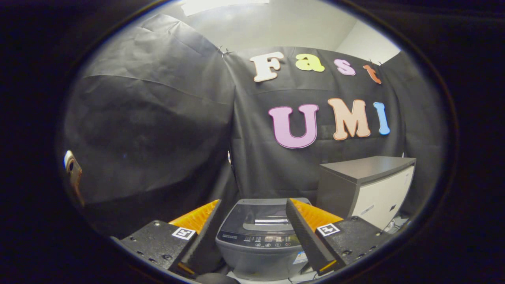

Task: Put the clothes into the washing machine and then close the washing machine lid.

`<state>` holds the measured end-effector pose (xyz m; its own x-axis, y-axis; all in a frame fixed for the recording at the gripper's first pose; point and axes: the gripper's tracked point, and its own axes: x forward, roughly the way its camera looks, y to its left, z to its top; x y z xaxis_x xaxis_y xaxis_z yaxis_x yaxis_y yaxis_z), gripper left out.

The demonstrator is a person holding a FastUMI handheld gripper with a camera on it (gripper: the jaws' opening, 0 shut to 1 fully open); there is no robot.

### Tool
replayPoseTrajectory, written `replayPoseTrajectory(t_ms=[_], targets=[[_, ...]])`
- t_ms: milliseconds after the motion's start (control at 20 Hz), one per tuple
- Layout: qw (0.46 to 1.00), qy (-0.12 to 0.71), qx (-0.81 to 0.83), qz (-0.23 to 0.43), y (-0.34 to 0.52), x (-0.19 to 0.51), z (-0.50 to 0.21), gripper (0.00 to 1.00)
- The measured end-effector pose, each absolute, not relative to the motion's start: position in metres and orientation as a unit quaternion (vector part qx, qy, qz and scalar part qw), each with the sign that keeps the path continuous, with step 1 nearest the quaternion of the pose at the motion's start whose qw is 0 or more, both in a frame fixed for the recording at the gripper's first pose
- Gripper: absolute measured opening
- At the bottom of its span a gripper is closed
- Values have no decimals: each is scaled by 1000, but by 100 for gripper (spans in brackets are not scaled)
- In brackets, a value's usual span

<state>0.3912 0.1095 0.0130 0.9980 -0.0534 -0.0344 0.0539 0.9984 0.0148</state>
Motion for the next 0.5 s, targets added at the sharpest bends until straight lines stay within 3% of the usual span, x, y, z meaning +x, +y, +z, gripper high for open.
replayPoseTrajectory(t_ms=[500], targets=[[1000,15,6,-26,113,390,12,96]])
